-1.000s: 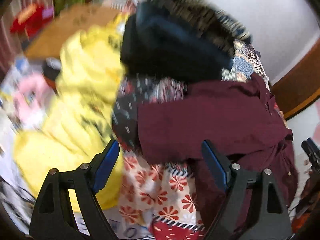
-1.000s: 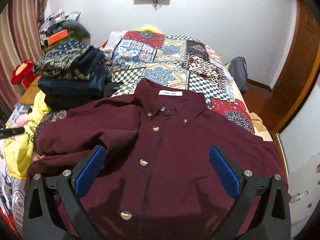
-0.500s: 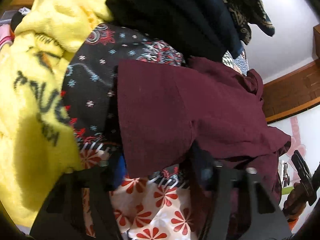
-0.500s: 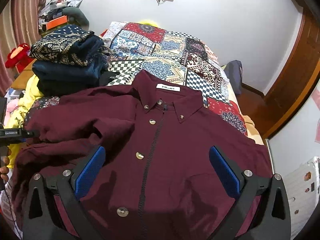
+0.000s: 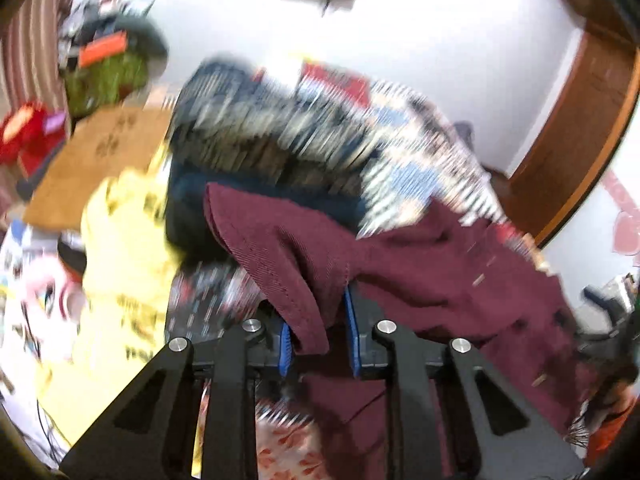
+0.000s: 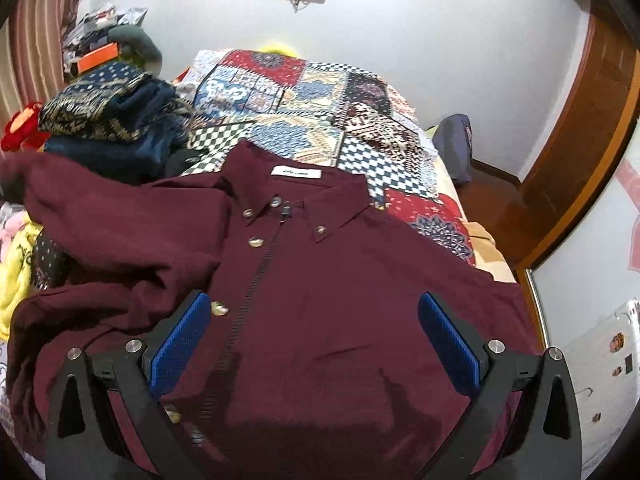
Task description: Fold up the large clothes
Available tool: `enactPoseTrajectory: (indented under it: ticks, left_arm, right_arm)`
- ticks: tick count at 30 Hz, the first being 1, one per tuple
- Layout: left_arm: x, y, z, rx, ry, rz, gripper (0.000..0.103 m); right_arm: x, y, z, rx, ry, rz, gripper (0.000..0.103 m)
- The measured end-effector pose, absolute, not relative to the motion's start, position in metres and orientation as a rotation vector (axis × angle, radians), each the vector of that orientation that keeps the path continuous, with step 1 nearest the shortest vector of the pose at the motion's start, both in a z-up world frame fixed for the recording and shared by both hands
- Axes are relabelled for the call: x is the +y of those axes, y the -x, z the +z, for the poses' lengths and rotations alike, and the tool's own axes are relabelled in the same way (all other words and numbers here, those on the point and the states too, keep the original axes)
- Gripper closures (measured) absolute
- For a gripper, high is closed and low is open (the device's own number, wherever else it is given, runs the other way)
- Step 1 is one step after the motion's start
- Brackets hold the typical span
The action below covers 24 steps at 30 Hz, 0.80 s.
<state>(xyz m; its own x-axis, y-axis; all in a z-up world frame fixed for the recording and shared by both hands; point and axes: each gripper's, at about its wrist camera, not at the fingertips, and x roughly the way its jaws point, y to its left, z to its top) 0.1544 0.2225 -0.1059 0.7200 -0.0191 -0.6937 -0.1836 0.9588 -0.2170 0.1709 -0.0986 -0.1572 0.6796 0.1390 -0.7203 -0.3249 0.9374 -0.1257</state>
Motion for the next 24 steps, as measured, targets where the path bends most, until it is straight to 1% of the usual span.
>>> enactPoseTrajectory:
  ticks: [4, 7, 12, 15, 17, 18, 19, 20, 21, 22, 24]
  left_arm:
    - [0.18, -0.178, -0.044, 0.674, 0.203, 0.002, 0.083]
    - [0.14, -0.202, -0.014, 0.65, 0.134, -0.072, 0.083]
    - [0.052, -0.243, 0.0, 0.66, -0.001, -0.191, 0.083]
    - [0.001, -0.262, -0.01, 0.691, -0.074, -0.256, 0.083]
    - [-0.034, -0.275, -0.023, 0.74, -0.126, -0.307, 0.081]
    - [-0.047, -0.277, -0.03, 0.759, -0.139, -0.329, 0.078]
    - [-0.061, -0.279, -0.037, 0.782, -0.155, -0.352, 0.068]
    - [-0.071, -0.278, -0.041, 0.791, -0.164, -0.362, 0.063]
    - [-0.082, -0.276, -0.046, 0.798, -0.181, -0.379, 0.051]
    - [-0.09, -0.273, -0.049, 0.795, -0.194, -0.387, 0.041]
    - [-0.093, -0.266, -0.052, 0.784, -0.21, -0.397, 0.036]
  right_arm:
    - [-0.123, -0.177, -0.152, 0.76, 0.22, 0.243, 0.0]
    - [-0.147, -0.183, -0.147, 0.748, 0.175, 0.222, 0.0]
    - [-0.185, -0.185, -0.143, 0.74, 0.1, 0.179, 0.0]
    - [-0.204, -0.185, -0.143, 0.746, 0.067, 0.156, 0.0]
    - [-0.214, -0.185, -0.144, 0.751, 0.053, 0.142, 0.0]
    - [-0.219, -0.185, -0.145, 0.754, 0.046, 0.136, 0.0]
    - [-0.222, -0.183, -0.145, 0.757, 0.041, 0.131, 0.0]
    - [-0.226, -0.183, -0.146, 0.761, 0.033, 0.126, 0.0]
    - [-0.23, -0.182, -0.146, 0.765, 0.026, 0.124, 0.0]
    - [-0.233, -0.182, -0.147, 0.767, 0.022, 0.124, 0.0]
    - [-0.237, -0.182, -0.149, 0.775, 0.015, 0.122, 0.0]
